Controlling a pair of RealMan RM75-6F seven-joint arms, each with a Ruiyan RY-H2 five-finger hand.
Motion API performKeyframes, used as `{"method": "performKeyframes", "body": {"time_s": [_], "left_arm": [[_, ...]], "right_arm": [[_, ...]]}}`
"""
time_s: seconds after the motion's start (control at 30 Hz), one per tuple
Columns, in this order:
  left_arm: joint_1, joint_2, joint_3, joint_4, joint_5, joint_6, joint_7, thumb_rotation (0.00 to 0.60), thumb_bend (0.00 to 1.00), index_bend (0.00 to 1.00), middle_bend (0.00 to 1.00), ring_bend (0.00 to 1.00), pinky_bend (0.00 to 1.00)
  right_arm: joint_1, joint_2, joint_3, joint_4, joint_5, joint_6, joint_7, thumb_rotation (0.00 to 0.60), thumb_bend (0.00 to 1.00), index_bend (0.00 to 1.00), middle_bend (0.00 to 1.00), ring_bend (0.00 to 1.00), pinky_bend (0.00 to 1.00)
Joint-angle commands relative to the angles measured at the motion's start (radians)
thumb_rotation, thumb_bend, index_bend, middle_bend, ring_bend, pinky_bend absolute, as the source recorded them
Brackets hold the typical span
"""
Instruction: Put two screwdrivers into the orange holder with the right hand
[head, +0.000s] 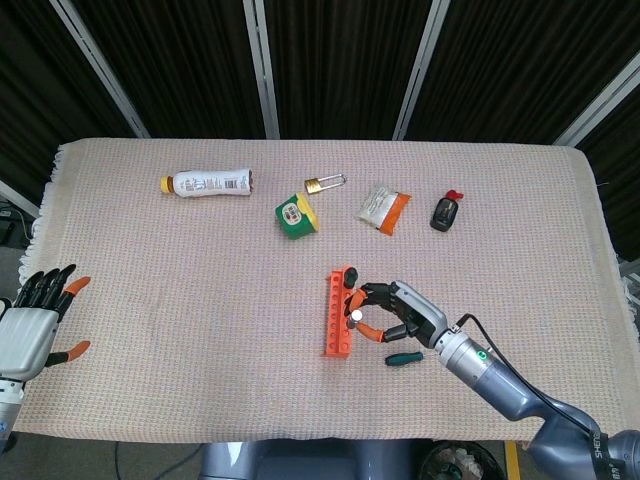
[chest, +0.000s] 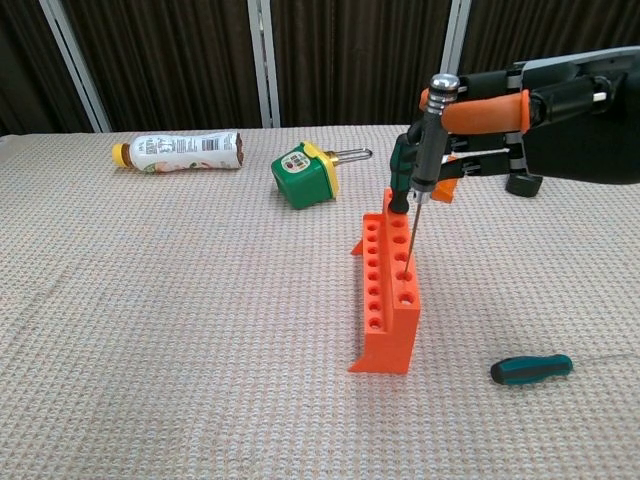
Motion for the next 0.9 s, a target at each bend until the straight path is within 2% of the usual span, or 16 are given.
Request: {"method": "performKeyframes", "body": {"time_s": [0.03, 0.9], "left_arm": [[0.001, 0.002, 0.000, -0.001, 0.000, 0.001, 0.000, 0.600, 0.14, 0.13, 0.00, 0.00, 0.00], [0.012, 0.000, 0.007, 0.014, -0.004, 0.003, -0.017, 0.600, 0.14, 0.13, 0.00, 0.00, 0.00]], "right_arm": [[0.001, -0.008, -0.003, 0.011, -0.005, -0.005, 0.006, 0.600, 0.52, 0.65, 0.44, 0.26, 0.23], [0.013, -0.090, -0.032, 0.107, -0.015, -0.022, -0.016, 0.600, 0.52, 0.65, 0.43, 0.25, 0.23]]}}
